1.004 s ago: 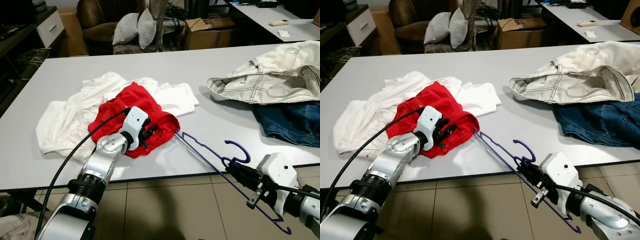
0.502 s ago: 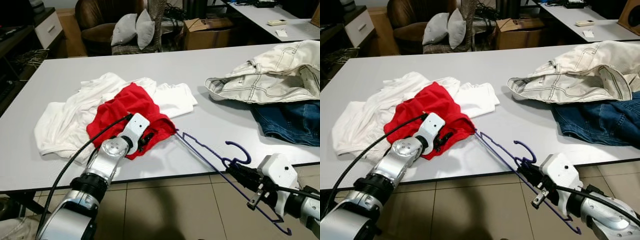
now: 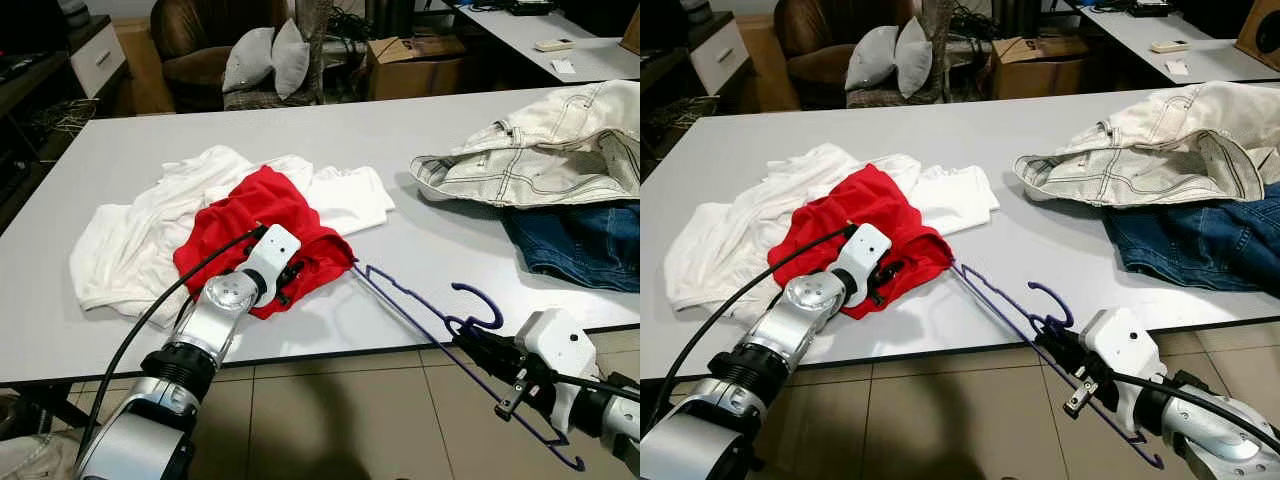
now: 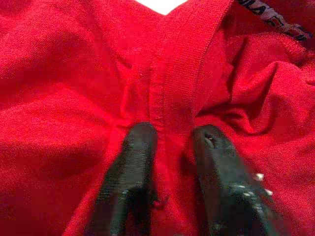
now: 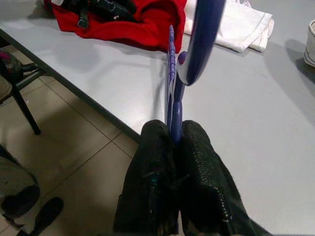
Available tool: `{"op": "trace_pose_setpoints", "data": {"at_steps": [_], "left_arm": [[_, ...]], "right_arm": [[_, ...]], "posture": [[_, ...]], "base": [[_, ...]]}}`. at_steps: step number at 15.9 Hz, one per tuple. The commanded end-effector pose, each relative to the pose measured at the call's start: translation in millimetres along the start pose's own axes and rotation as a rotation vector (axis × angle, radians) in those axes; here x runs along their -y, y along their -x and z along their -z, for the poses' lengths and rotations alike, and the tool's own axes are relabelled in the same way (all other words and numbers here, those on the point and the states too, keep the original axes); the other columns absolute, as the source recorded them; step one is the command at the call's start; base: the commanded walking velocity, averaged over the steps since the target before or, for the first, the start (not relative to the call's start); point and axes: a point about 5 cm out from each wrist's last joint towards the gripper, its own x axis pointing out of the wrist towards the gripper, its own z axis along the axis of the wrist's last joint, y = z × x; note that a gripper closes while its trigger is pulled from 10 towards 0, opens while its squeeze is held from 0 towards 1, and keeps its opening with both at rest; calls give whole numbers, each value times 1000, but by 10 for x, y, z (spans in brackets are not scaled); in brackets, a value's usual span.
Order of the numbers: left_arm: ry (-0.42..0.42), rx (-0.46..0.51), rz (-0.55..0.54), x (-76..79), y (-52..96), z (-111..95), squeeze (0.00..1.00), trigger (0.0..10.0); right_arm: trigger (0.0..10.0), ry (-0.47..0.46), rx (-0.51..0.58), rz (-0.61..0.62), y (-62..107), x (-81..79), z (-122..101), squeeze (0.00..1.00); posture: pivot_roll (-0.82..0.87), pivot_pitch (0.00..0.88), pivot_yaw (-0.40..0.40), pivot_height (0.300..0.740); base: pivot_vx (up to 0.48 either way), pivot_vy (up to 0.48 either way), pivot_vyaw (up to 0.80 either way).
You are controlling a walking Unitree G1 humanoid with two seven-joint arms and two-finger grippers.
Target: Hang hanger
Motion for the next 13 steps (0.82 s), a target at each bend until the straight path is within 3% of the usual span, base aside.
{"op": "trace_pose_setpoints", "data": {"at_steps": [1, 9, 13], "left_arm": [[14, 2, 2, -25, -6, -18, 0, 0], [17, 10, -38, -71, 9, 7, 0, 0], [44, 83, -46, -240, 76, -93, 0, 0]], "right_arm": [[10000, 0, -7, 19, 16, 28, 14, 0], [10000, 7, -3, 25, 11, 44, -12, 0], [10000, 3, -2, 28, 15, 34, -12, 0]], "posture": [[-240, 0, 89, 740], [-240, 0, 88, 740], [-239, 0, 88, 740]], "base": [[0, 0, 0], [0, 0, 0], [0, 0, 0]]}}
